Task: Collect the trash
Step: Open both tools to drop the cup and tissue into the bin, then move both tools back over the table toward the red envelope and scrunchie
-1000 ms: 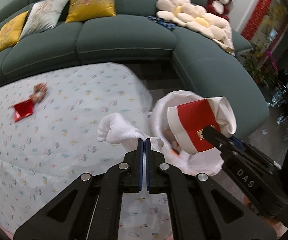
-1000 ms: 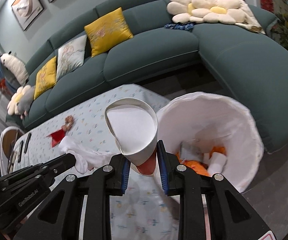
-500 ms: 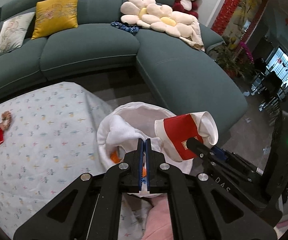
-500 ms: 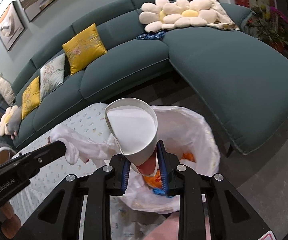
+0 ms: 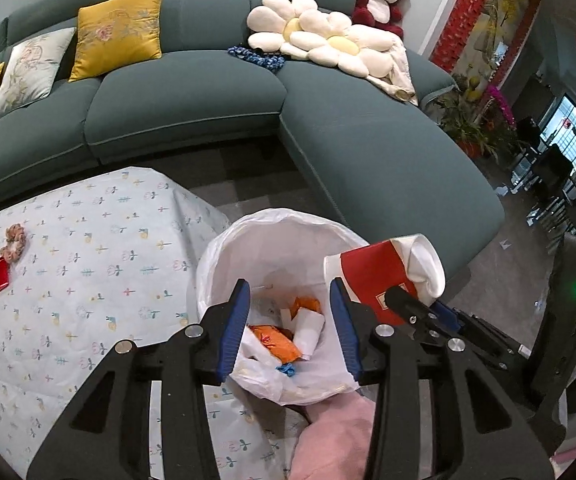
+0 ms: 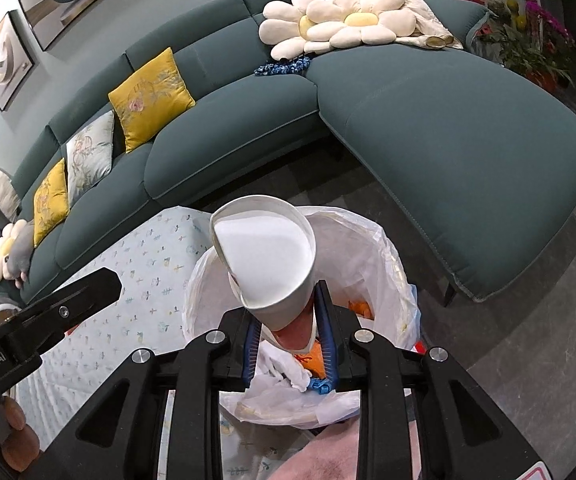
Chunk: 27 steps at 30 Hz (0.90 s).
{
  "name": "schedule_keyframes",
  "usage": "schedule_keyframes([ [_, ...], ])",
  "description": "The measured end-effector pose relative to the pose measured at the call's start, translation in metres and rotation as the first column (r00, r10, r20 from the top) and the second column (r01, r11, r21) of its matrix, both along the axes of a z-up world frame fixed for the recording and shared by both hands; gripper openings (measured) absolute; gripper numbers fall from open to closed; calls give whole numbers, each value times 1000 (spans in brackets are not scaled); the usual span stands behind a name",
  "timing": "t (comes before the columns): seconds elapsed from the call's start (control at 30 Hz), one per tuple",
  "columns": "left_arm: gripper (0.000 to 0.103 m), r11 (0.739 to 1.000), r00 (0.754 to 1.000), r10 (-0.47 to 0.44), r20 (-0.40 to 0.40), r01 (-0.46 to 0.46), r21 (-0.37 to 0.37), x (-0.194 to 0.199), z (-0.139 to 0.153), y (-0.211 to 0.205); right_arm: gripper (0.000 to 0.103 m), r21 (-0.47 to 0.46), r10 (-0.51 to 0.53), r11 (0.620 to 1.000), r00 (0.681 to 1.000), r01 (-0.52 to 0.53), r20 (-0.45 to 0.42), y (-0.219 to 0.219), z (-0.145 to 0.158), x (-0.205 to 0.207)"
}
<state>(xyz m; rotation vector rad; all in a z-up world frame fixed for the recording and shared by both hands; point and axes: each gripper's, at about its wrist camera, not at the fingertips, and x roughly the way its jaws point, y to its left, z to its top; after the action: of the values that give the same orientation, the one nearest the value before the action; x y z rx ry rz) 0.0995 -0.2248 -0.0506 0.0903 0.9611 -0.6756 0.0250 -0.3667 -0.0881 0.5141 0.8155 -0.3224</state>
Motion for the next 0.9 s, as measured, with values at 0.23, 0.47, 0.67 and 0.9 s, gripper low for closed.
schedule_keyframes([
  [0.23, 41, 999, 1000, 31, -2, -31, 26, 2, -6, 13, 34, -16, 12, 1000, 1000, -12, 9, 8, 6, 8],
  [0.47, 41, 997, 998, 63, 3, -63, 38, 6, -7, 29, 42, -29, 29, 999, 999, -28, 17, 19, 15, 14],
  [0.67, 41, 995, 995, 97, -3, -96, 31, 11, -7, 47, 48, -44, 50, 998, 999, -49, 15, 34, 18, 19],
  [0.9, 41, 991, 991, 135, -1, -135, 25, 16, -5, 70, 49, -57, 89, 994, 996, -88, 7, 57, 23, 30],
])
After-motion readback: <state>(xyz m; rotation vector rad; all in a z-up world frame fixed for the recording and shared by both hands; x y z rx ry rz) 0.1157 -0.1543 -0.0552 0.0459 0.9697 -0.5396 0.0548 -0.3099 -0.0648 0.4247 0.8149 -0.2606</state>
